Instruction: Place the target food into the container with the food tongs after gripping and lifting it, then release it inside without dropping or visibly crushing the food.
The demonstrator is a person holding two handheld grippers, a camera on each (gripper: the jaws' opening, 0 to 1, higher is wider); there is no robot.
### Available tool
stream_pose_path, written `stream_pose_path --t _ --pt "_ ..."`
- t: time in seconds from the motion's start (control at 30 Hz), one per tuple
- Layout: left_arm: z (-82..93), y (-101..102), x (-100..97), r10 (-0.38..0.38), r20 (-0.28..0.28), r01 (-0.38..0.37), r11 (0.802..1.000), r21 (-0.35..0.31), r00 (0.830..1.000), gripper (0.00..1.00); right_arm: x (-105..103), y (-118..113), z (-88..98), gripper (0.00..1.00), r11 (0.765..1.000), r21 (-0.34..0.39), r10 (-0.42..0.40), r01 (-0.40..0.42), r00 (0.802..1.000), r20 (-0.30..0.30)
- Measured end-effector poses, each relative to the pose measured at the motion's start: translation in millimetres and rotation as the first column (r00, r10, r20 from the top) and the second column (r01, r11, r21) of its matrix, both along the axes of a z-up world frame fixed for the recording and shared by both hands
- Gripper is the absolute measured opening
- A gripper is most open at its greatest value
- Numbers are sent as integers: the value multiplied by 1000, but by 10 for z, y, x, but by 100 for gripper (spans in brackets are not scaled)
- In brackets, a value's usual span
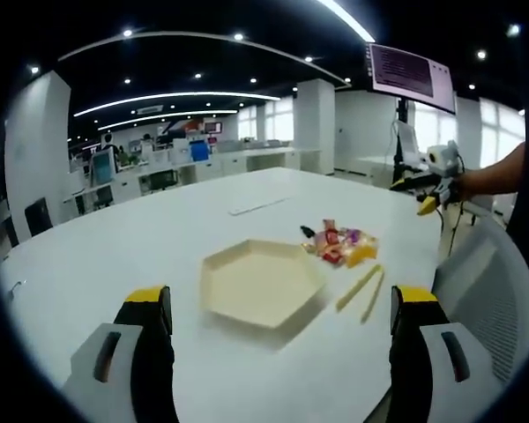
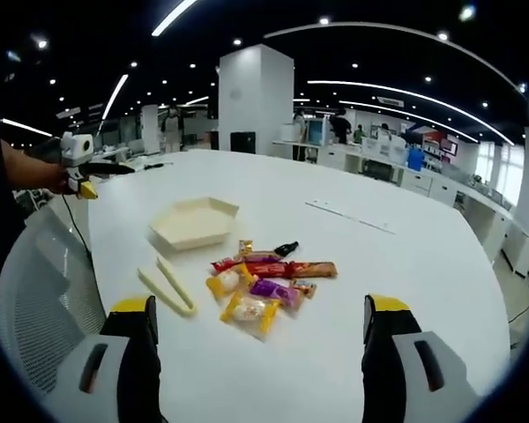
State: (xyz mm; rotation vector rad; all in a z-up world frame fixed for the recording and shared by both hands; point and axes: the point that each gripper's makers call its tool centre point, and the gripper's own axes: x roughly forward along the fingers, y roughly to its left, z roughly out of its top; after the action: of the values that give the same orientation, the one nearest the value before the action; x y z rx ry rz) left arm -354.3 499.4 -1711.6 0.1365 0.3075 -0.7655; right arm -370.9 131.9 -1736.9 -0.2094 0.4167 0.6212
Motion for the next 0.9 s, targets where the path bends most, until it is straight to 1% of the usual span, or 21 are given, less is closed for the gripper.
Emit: stream_pose_path --t 0.47,0.6,0.73,0.9 --pt "-8 -39 -12 -16 -2 16 1000 4 1000 100 -6 15 -8 97 1000 -5 11 -11 1000 -4" --pt "-6 -135 -51 -53 2 53 998 15 999 100 -19 32 -12 97 1000 -2 17 -17 1000 -5" --pt "17 -146 -29 -46 3 46 999 -2 999 100 -19 52 -4 97 1000 0 23 -23 1000 -4" --pt "10 -168 -44 -56 3 56 998 4 998 100 -15 74 16 98 999 -4 31 -31 1000 3"
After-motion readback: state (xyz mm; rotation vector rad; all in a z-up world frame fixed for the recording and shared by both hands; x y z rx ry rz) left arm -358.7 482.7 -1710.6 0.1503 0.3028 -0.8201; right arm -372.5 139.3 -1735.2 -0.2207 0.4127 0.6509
